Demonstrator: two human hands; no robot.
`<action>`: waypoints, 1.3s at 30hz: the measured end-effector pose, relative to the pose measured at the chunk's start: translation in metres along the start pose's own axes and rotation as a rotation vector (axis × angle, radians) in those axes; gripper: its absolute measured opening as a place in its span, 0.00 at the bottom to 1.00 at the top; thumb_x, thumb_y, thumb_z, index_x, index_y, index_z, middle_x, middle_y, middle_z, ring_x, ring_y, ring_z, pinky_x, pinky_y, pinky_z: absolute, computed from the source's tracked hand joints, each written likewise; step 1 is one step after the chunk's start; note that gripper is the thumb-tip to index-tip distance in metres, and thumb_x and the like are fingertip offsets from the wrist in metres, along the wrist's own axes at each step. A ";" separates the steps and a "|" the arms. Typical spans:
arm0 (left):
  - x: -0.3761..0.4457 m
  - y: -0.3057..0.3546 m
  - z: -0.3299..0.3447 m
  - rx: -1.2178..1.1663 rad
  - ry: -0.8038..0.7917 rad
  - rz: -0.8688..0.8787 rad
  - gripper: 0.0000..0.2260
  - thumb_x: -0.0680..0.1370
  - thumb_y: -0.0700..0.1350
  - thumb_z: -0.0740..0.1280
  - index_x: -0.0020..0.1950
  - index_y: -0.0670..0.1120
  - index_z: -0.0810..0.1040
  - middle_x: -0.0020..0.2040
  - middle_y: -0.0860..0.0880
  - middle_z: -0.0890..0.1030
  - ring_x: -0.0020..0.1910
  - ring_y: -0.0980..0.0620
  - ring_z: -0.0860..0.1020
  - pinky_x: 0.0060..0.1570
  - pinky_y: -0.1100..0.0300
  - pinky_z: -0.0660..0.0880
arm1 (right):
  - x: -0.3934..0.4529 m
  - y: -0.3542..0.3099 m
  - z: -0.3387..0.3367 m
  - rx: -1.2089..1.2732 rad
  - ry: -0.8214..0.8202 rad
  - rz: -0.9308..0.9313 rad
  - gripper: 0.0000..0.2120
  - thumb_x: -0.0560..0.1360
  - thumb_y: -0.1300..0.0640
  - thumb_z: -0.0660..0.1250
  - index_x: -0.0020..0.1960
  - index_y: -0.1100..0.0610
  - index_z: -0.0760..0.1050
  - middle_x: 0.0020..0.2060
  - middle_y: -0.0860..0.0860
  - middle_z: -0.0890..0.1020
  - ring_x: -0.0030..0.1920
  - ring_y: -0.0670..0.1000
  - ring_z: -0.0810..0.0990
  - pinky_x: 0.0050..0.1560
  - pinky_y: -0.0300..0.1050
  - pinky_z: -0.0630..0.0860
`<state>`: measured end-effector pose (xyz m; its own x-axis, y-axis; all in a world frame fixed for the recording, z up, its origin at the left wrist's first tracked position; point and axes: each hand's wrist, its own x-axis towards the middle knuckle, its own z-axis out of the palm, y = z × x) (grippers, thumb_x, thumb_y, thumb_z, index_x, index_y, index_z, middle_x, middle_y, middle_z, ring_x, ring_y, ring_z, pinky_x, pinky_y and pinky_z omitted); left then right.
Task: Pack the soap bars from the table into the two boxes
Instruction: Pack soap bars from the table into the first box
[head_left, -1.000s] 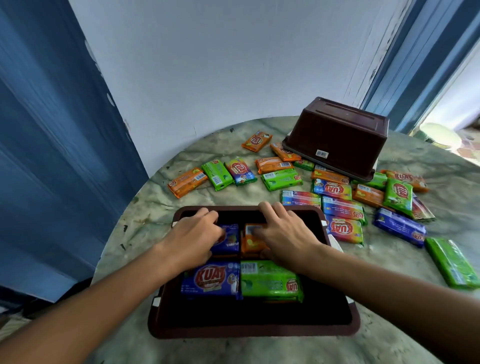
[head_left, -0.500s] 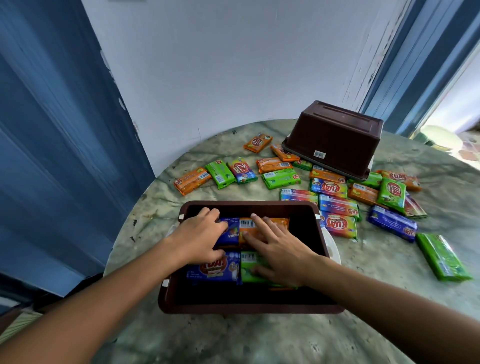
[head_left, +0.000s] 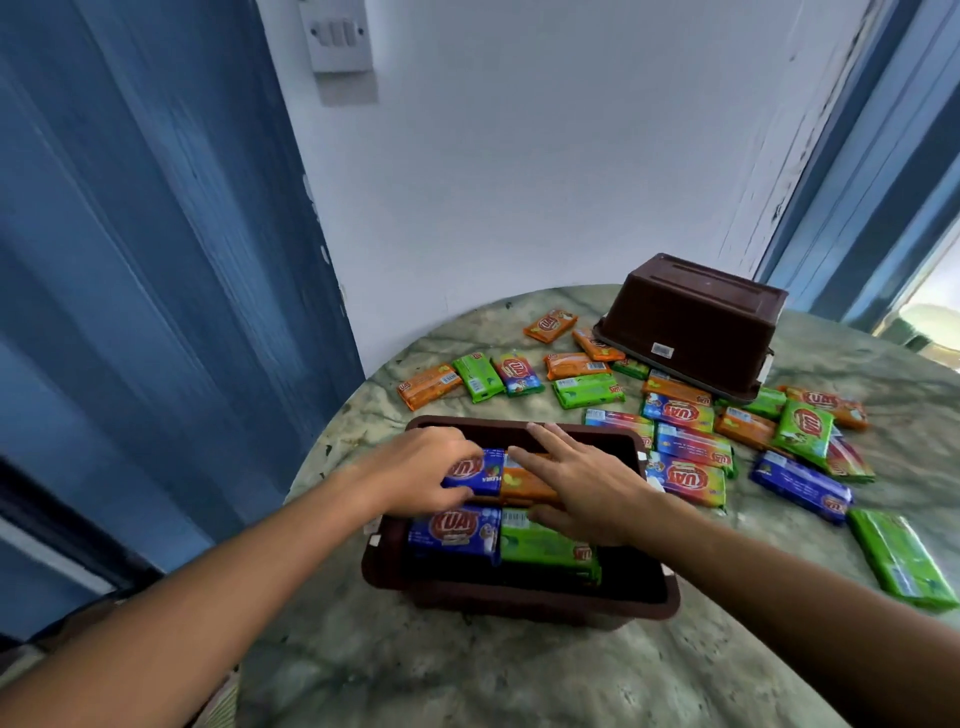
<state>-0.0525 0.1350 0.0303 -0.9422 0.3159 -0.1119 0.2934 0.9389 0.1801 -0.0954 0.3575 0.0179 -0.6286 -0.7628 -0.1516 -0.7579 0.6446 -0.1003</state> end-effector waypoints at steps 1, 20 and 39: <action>-0.004 -0.001 -0.007 -0.020 0.035 -0.008 0.20 0.74 0.55 0.67 0.65 0.51 0.74 0.58 0.51 0.78 0.56 0.52 0.77 0.54 0.52 0.75 | 0.002 -0.003 -0.005 0.000 0.009 0.000 0.36 0.77 0.41 0.60 0.78 0.48 0.48 0.78 0.56 0.49 0.77 0.56 0.48 0.72 0.53 0.61; 0.117 -0.192 -0.001 -0.124 0.120 -0.222 0.19 0.73 0.53 0.68 0.62 0.49 0.77 0.56 0.47 0.81 0.51 0.50 0.79 0.49 0.51 0.77 | 0.225 0.049 -0.022 0.117 0.241 0.285 0.23 0.75 0.47 0.63 0.68 0.54 0.70 0.61 0.57 0.76 0.59 0.60 0.77 0.53 0.52 0.75; 0.173 -0.216 0.075 -0.245 0.084 -0.465 0.30 0.64 0.53 0.75 0.64 0.47 0.72 0.60 0.45 0.77 0.57 0.45 0.76 0.54 0.55 0.75 | 0.313 0.073 0.054 0.302 0.049 0.669 0.42 0.61 0.48 0.78 0.67 0.62 0.62 0.60 0.59 0.75 0.62 0.61 0.74 0.58 0.51 0.73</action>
<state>-0.2662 -0.0027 -0.1014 -0.9764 -0.1480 -0.1574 -0.1957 0.9144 0.3543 -0.3379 0.1688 -0.0896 -0.9525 -0.1977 -0.2315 -0.1325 0.9539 -0.2692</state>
